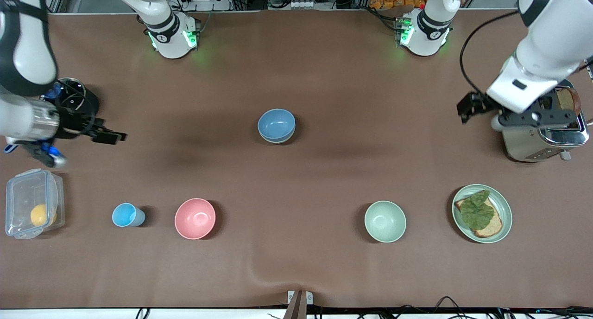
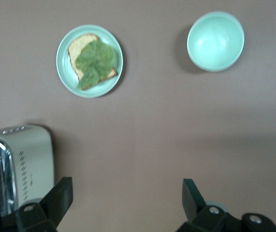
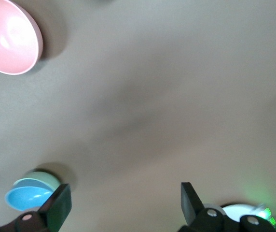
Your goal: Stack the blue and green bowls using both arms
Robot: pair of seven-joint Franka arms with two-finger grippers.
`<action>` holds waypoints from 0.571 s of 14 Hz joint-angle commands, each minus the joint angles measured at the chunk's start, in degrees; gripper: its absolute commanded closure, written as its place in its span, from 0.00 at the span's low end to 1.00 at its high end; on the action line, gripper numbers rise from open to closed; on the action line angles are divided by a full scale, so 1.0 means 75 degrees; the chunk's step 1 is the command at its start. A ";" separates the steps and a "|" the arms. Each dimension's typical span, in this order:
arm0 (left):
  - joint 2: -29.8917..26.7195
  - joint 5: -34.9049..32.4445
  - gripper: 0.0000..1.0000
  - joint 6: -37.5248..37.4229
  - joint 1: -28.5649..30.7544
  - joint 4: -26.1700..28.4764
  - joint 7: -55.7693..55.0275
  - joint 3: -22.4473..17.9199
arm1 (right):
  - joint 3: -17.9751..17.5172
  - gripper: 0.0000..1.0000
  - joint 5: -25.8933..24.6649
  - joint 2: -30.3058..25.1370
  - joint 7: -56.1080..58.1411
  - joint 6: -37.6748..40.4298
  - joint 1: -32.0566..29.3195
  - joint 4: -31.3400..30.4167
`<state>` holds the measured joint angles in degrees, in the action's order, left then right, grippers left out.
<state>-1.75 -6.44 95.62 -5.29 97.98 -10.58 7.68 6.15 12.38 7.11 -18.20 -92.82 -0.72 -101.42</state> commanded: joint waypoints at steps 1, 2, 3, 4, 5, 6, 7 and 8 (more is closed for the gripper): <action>-0.0119 0.0144 0.00 -0.0304 0.0002 -0.0183 0.0426 -0.0133 | 0.0000 0.00 -0.0514 -0.0490 0.0469 0.0083 -0.0045 0.0127; -0.0003 0.0144 0.00 -0.0316 0.0014 -0.0417 0.0508 -0.0133 | 0.0059 0.00 -0.0514 -0.0572 0.0481 0.0094 -0.0045 0.0290; 0.0242 0.0260 0.00 -0.0339 0.0072 -0.0697 0.0590 -0.0133 | 0.0048 0.00 -0.0607 -0.0700 0.0505 0.0106 -0.0045 0.0466; 0.0314 0.0400 0.00 -0.0351 0.0107 -0.0851 0.0602 -0.0121 | 0.0001 0.00 -0.0909 -0.0829 0.0609 0.0129 -0.0021 0.0560; 0.0315 0.0413 0.00 -0.0432 0.0131 -0.0934 0.0637 -0.0121 | -0.0046 0.00 -0.1052 -0.1039 0.0831 0.0106 -0.0010 0.0619; 0.0338 0.0425 0.00 -0.0596 0.0154 -0.1085 0.0742 -0.0121 | -0.0046 0.00 -0.1053 -0.1076 0.1042 0.0106 -0.0009 0.0736; 0.0350 0.0495 0.00 -0.0725 0.0247 -0.1191 0.1079 -0.0133 | -0.0046 0.00 -0.1053 -0.1076 0.1125 0.0129 -0.0021 0.1050; 0.0373 0.0762 0.00 -0.0865 0.0353 -0.1239 0.1326 -0.0133 | -0.0046 0.00 -0.1088 -0.1065 0.1138 0.0141 -0.0033 0.1285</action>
<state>0.00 -3.71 92.20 -4.06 91.65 -4.61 6.80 6.15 5.77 -0.52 -10.95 -92.69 -0.77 -94.90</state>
